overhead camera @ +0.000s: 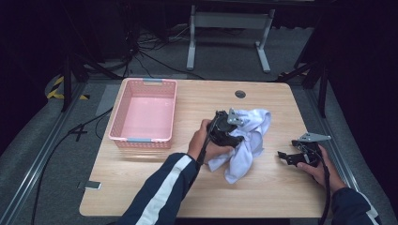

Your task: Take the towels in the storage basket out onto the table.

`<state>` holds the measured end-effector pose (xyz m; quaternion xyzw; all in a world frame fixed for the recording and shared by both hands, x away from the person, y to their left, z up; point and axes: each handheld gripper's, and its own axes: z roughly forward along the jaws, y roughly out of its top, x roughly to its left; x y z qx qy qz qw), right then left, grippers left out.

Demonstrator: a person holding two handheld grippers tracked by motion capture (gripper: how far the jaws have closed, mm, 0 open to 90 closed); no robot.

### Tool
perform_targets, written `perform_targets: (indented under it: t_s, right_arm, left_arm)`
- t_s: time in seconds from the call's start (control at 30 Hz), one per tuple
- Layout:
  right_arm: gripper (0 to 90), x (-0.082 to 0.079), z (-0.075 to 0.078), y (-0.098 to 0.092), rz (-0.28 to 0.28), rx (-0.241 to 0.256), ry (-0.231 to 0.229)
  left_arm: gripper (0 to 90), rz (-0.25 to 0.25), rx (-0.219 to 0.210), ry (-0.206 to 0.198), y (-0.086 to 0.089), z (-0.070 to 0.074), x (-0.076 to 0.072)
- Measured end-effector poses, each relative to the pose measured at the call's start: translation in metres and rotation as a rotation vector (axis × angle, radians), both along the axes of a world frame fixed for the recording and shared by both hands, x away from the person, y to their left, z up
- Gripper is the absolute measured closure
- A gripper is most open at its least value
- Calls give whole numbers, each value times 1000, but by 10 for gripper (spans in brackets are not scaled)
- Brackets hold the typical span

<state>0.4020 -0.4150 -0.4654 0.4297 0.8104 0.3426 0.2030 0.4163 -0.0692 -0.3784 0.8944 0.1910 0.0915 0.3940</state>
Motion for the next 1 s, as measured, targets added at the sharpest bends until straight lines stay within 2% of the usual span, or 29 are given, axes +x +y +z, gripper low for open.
perform_targets:
  t_s: [0.07,0.13,0.17,0.2,0.23,0.3,0.33,0.4,0.47,0.57,0.63,0.7,0.77,0.83,0.9,1.0]
  right_arm:
    - [116,0,0,0,1,0,1]
    - [116,0,0,0,1,0,2]
    - [116,0,0,0,3,0,2]
    - [115,0,0,0,4,-1,2]
    - [115,0,0,0,4,-1,2]
    - [119,0,1,-1,21,0,9]
    - [151,0,1,-1,37,-1,8]
    - [204,-1,4,1,53,-18,20]
    - [240,-2,7,3,68,-37,25]
    - [250,-4,14,-1,113,44,21]
    - [257,-7,24,1,114,80,-16]
    - [258,-9,34,8,142,100,-56]
    - [246,-10,42,18,177,124,-78]
    - [230,-9,47,33,207,106,-99]
    - [204,-6,52,49,238,57,-128]
    - [195,0,54,65,285,57,-127]
  left_arm:
    - [311,-19,29,36,-7,-16,-1]
    - [243,-32,16,47,-10,-24,-4]
    - [182,-44,21,20,-8,-23,-8]
    - [167,-54,26,10,-5,-21,-12]
    - [168,-54,26,10,-5,-21,-12]
    - [176,-72,34,-26,6,-16,-23]
    - [175,-81,48,-49,14,-14,-30]
    - [190,-75,35,-53,28,-15,-41]
    - [199,-64,21,-59,48,-21,-54]
    - [224,-35,50,-78,67,-37,-66]
    - [256,-27,51,-34,77,-49,-68]
    - [261,-19,39,14,82,-62,-67]
    - [277,-10,80,19,83,-72,-65]
    - [288,-3,92,35,82,-79,-60]
    - [301,7,89,50,81,-84,-55]
    - [322,15,90,34,80,-85,-51]
